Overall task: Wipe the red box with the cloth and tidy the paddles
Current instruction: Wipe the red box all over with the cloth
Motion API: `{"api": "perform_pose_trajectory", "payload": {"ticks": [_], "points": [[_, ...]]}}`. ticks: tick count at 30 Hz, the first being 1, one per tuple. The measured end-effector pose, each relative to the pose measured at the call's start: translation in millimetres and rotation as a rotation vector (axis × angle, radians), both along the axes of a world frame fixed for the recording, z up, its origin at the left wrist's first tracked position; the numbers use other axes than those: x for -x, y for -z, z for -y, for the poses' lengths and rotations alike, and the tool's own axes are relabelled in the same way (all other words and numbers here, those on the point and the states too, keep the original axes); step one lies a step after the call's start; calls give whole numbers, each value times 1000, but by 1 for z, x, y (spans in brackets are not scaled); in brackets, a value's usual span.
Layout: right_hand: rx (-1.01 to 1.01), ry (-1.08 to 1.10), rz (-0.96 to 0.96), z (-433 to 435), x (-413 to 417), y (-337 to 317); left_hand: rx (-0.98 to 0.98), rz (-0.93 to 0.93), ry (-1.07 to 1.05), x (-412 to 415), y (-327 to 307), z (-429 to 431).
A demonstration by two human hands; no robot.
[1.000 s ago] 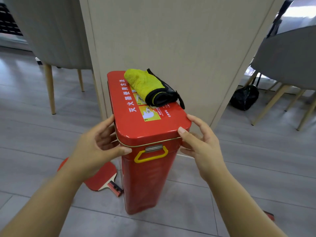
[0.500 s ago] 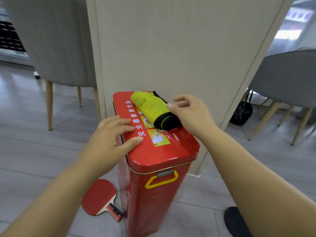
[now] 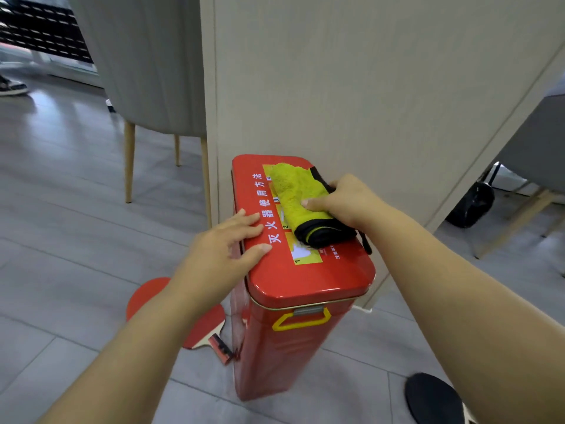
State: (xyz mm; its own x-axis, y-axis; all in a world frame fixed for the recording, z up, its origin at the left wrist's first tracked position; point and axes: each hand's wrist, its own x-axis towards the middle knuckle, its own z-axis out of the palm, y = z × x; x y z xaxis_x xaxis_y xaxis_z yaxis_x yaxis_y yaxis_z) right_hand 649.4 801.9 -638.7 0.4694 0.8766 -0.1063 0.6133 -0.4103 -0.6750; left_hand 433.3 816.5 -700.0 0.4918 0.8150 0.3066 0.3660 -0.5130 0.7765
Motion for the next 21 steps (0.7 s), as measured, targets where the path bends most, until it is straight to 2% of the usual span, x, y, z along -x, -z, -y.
{"api": "perform_pose_trajectory", "payload": {"ticks": [4,9,14,21], "points": [[-10,-11,-114,18,2,-2,36,-46,-94,0,-3,16],[-93,-74,-274,47,-10,1,-70,-67,-251,-2,2,36],[-288,-106,-499,78,-24,20,-47,-55,-324,-13,1,48],[-538,-131,-461,108,-22,39,0,20,-334,-16,2,55]]}}
